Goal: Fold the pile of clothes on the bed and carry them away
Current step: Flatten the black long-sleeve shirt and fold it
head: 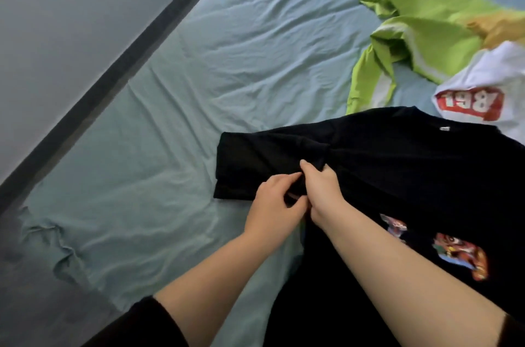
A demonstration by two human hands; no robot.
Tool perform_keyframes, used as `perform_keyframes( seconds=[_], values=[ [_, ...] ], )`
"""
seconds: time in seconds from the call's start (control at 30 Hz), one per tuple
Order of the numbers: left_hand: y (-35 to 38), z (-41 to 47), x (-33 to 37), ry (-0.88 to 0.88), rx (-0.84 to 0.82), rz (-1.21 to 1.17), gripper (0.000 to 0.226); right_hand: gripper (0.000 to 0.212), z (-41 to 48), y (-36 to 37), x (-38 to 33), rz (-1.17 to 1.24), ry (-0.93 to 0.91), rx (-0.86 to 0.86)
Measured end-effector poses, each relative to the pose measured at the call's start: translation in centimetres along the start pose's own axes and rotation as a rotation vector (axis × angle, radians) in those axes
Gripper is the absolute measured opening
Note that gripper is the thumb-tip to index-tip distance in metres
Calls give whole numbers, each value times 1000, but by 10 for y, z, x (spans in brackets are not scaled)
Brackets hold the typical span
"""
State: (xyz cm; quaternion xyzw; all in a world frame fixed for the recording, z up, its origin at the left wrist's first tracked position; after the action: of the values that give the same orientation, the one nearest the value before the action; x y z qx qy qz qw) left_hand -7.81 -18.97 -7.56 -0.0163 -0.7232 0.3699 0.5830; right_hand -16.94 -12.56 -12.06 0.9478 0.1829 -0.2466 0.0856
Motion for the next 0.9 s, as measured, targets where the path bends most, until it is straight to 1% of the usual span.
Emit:
perform_keyframes(
  seconds=[0.07, 0.1, 0.17, 0.23, 0.27, 0.33, 0.37, 0.4, 0.47, 0.57, 0.6, 0.67, 0.7, 0.73, 0.77, 0.8, 0.83, 0.9],
  values=[
    [23, 4, 26, 113, -17, 161, 55, 5, 0, -63, -34, -9, -85, 39],
    [34, 6, 34, 137, -15, 239, 60, 5, -1, -99, -49, -9, -116, 60],
    [60, 12, 39, 105, -71, 382, 72, 11, -1, -176, -72, 36, -134, 128],
    [98, 19, 36, 50, -206, 530, 84, 16, -1, -265, -85, 161, -116, 234],
    [110, 22, 31, 33, -263, 595, 88, 20, 1, -299, -85, 224, -89, 278],
    [130, 27, 25, 30, -345, 674, 93, 42, 9, -357, -76, 280, -18, 347],
    [144, 30, 24, 39, -385, 696, 94, 52, 13, -383, -69, 262, 16, 379],
    [155, 32, 22, 43, -416, 713, 94, 57, 19, -403, -60, 212, 53, 407],
    [171, 35, 17, 28, -455, 731, 93, 55, 31, -429, -44, 91, 86, 453],
    [188, 37, 8, -6, -501, 762, 90, 40, 44, -446, -37, -82, 25, 505],
    [191, 37, 7, -11, -506, 782, 90, 34, 46, -449, -40, -131, -6, 516],
    [194, 36, 8, -13, -499, 818, 90, 11, 44, -460, -49, -235, -66, 582],
    [196, 37, 10, -9, -490, 827, 89, 15, 41, -468, -56, -257, -111, 629],
    [199, 38, 13, -1, -484, 831, 88, 24, 38, -478, -62, -244, -140, 672],
    [202, 39, 15, 7, -489, 832, 86, 35, 35, -488, -66, -217, -138, 704],
    [206, 41, 16, 9, -507, 827, 84, 41, 34, -499, -68, -233, -121, 736],
    [210, 42, 16, 4, -534, 824, 84, 42, 34, -508, -70, -301, -96, 762],
    [215, 44, 14, -27, -581, 817, 86, 36, 35, -518, -74, -476, -70, 793]
  ],
)
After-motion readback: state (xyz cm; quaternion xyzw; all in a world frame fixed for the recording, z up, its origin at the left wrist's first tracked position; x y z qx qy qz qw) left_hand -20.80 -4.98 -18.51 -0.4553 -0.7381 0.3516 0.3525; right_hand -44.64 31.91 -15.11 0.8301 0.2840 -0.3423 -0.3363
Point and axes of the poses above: each hand's wrist, its own z-axis towards the middle knuckle, its own y-axis out of the palm, x = y × z, the point moved 9 cm from there along z, towards the middle knuckle, and after that the axes turned 15 degrees about y, right-handed, at the moved point
